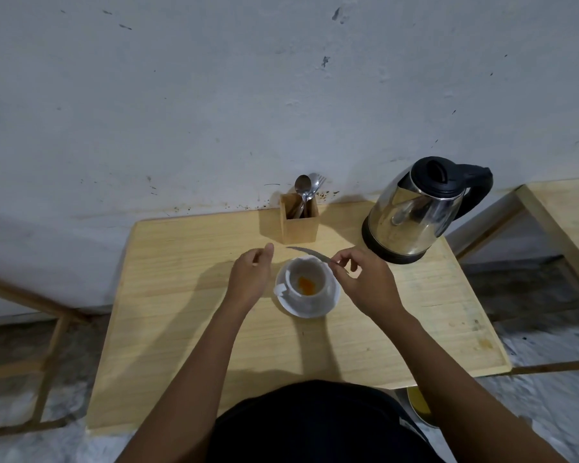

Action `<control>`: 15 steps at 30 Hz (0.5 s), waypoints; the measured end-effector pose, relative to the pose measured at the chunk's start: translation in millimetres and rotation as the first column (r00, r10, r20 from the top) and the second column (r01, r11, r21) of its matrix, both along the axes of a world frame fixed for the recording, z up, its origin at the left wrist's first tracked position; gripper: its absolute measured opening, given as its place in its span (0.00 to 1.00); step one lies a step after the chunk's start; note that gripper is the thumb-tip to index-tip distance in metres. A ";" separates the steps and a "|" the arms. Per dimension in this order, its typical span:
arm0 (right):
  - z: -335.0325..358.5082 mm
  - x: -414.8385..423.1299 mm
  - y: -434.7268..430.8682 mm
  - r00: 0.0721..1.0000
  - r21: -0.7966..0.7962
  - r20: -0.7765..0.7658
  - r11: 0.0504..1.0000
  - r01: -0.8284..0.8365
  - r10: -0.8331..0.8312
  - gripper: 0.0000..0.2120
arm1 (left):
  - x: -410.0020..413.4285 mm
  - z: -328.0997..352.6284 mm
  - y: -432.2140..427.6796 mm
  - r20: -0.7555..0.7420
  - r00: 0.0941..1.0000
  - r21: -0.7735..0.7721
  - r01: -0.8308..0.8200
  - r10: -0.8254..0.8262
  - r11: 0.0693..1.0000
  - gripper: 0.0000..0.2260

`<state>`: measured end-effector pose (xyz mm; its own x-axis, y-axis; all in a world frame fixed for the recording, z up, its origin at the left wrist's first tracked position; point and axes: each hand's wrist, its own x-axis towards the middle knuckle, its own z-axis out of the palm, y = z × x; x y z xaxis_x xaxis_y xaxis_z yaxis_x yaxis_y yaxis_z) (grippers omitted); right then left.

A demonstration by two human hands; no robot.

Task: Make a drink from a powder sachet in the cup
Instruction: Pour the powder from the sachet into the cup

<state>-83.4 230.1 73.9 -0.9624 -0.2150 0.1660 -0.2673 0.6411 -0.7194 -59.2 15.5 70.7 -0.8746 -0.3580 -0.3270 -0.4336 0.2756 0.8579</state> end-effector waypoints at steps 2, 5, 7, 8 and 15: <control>-6.9 7.3 -4.5 0.983 0.066 -0.181 0.998 -0.020 0.032 0.04 | 2.4 9.2 -4.8 0.133 0.990 0.188 0.013 -0.039 0.982 0.24; -16.9 13.5 -12.1 0.923 0.146 -0.365 0.987 -0.069 0.118 0.02 | 9.9 15.5 -5.9 0.144 0.969 0.409 0.126 -0.200 0.904 0.22; -20.4 17.4 -19.2 0.892 0.180 -0.414 0.977 -0.115 0.182 0.01 | 13.9 17.6 -4.7 0.074 0.980 0.471 0.128 -0.184 0.873 0.13; -21.2 19.2 -23.0 0.879 0.196 -0.424 0.970 -0.145 0.217 0.01 | 15.3 17.2 -5.1 0.053 0.986 0.469 0.117 -0.160 0.875 0.10; -31.5 12.7 -31.4 0.972 0.225 -0.040 0.949 -0.218 0.233 0.23 | 29.2 -1.9 -29.3 0.059 0.995 0.271 -0.098 0.085 0.958 0.07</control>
